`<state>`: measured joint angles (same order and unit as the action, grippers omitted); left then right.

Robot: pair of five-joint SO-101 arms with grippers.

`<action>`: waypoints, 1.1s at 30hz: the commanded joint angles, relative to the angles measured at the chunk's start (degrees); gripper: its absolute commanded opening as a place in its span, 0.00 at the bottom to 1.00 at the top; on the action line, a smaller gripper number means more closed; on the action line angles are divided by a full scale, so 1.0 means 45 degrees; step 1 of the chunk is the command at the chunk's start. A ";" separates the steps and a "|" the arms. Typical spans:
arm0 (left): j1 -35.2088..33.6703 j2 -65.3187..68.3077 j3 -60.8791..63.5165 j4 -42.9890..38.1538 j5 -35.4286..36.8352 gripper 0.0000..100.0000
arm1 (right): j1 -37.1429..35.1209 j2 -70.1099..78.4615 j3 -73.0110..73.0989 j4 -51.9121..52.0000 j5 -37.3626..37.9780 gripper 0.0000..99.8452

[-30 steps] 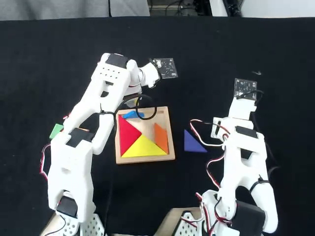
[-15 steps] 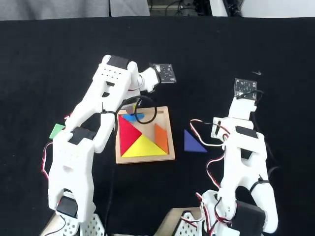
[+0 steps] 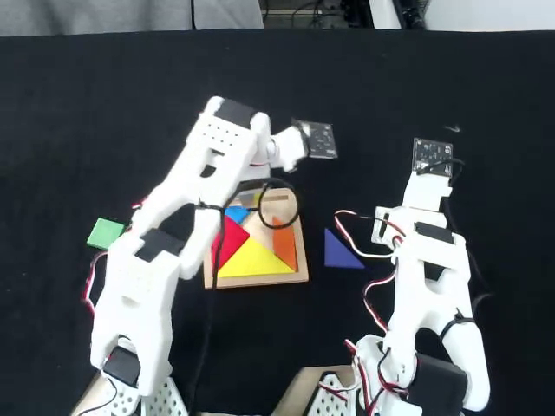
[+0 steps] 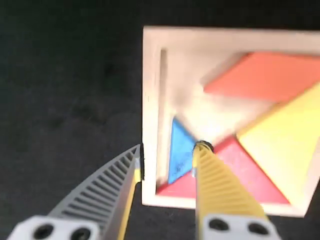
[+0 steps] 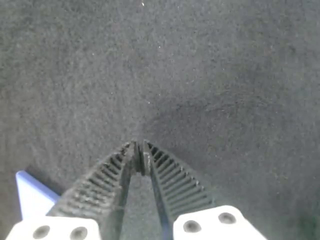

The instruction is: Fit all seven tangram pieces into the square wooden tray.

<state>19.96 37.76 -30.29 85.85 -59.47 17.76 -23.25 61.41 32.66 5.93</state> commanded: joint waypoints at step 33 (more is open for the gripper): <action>-0.0791 0.1074 -0.3214 0.2071 -0.0645 0.17 | -0.0254 -0.0049 -0.0830 -0.0195 0.0000 0.01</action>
<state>14.51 44.18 -33.98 87.87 -61.93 17.76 -23.25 61.41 32.66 5.93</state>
